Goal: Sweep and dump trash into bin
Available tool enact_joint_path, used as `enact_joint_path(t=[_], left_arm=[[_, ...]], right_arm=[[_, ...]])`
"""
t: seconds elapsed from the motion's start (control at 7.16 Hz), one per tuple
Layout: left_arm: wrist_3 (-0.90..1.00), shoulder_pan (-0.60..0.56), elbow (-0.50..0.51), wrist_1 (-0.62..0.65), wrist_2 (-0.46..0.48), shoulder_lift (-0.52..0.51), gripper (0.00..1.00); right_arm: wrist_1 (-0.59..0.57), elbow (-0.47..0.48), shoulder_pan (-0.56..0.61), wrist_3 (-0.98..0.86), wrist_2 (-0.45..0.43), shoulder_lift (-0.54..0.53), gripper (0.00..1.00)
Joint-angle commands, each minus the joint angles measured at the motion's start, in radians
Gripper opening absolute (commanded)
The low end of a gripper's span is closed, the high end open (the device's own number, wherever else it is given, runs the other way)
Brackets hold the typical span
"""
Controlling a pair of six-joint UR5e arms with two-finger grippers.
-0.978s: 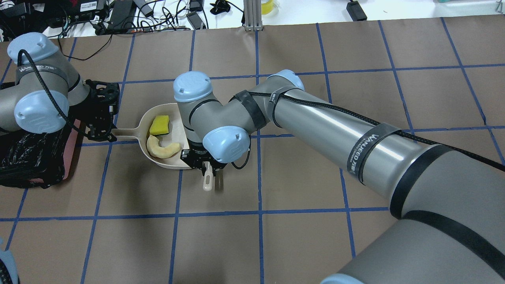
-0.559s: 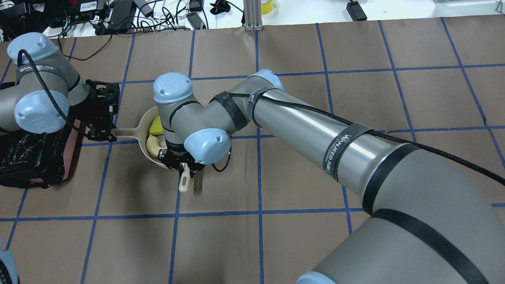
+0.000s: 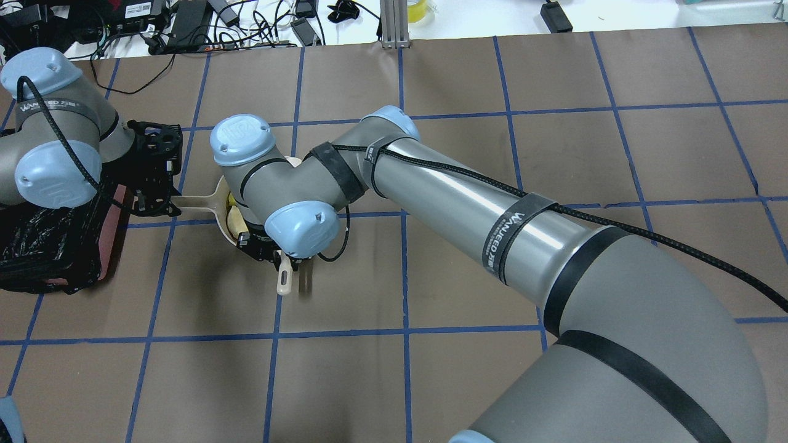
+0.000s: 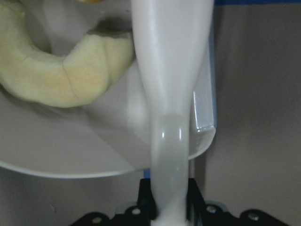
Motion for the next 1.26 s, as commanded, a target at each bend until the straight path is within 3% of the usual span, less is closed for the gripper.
enact_joint_path(t=[0.0,0.7,1.12], left_arm=[[-0.001,0.025,0.002,0.003,-0.031,0.004,0.01],[0.006,0.123,0.009,-0.001,-0.152,0.026,0.01],[0.009,0.229,0.133,-0.157,-0.227,0.040,0.01]], right_arm=[[0.069,0.007,-0.029,-0.048,-0.076,-0.048,0.00],[0.265,0.051,-0.242,-0.172,-0.120,-0.197,0.00],[0.258,0.281,-0.475,-0.365,-0.149,-0.371,0.00]])
